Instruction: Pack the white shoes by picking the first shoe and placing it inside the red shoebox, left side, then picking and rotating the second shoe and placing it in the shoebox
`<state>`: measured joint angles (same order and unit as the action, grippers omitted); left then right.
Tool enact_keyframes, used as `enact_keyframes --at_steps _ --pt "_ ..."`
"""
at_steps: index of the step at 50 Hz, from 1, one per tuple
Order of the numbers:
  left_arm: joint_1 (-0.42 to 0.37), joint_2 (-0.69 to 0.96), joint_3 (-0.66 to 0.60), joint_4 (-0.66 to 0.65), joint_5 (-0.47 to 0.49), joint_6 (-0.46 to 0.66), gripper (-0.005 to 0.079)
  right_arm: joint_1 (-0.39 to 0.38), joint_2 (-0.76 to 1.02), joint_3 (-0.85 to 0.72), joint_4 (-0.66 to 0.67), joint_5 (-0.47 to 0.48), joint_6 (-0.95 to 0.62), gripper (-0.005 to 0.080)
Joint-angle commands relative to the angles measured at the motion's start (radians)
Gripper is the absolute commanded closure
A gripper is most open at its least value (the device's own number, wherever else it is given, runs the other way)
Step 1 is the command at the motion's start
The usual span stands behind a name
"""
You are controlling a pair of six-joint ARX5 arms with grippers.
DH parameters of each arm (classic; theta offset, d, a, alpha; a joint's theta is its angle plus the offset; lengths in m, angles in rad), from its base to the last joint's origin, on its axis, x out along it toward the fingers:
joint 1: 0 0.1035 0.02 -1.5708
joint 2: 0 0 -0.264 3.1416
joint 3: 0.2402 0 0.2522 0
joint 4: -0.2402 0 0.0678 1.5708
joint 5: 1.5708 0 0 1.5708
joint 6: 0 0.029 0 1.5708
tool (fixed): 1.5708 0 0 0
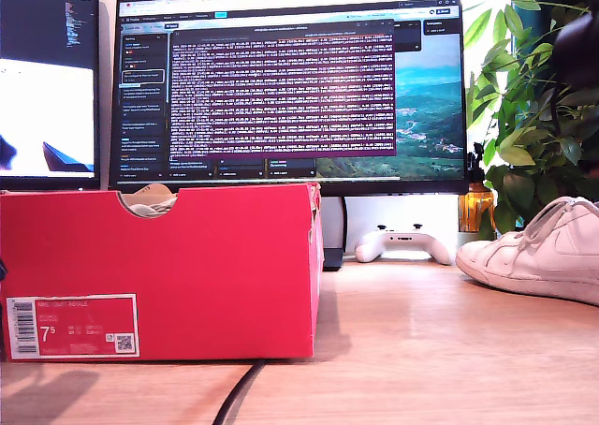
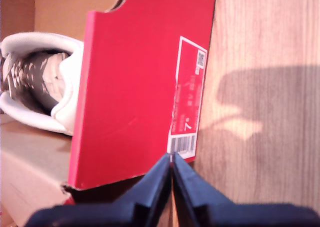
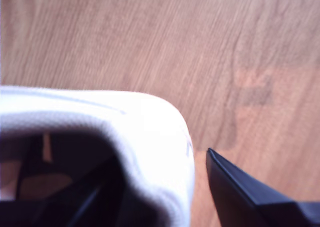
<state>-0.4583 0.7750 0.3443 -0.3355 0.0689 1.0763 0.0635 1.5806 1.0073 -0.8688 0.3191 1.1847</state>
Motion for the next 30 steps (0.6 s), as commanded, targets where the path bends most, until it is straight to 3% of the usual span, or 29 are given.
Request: enact_keyframes --at_steps 1,3,9,20,30 --pt "-0.004 0.004 0.0 0.006 0.002 -0.003 0.0764 -0.005 0.007 -0.019 -0.002 -0.012 0.004 0.0654" --pt "-0.004 0.004 0.0 0.006 0.002 -0.003 0.0764 -0.008 0.007 -0.017 -0.002 -0.021 0.004 0.0767" --pt "-0.004 0.004 0.0 0.006 0.002 -0.003 0.0764 -0.015 0.006 0.004 -0.014 -0.025 -0.068 0.0763" --pt "-0.004 0.004 0.0 0.0 0.002 -0.003 0.0764 -0.025 0.004 0.121 -0.055 -0.035 -0.387 0.0763" --pt "-0.004 0.004 0.0 -0.001 0.002 -0.003 0.0764 -0.025 0.004 0.293 -0.109 -0.161 -0.745 0.0763"
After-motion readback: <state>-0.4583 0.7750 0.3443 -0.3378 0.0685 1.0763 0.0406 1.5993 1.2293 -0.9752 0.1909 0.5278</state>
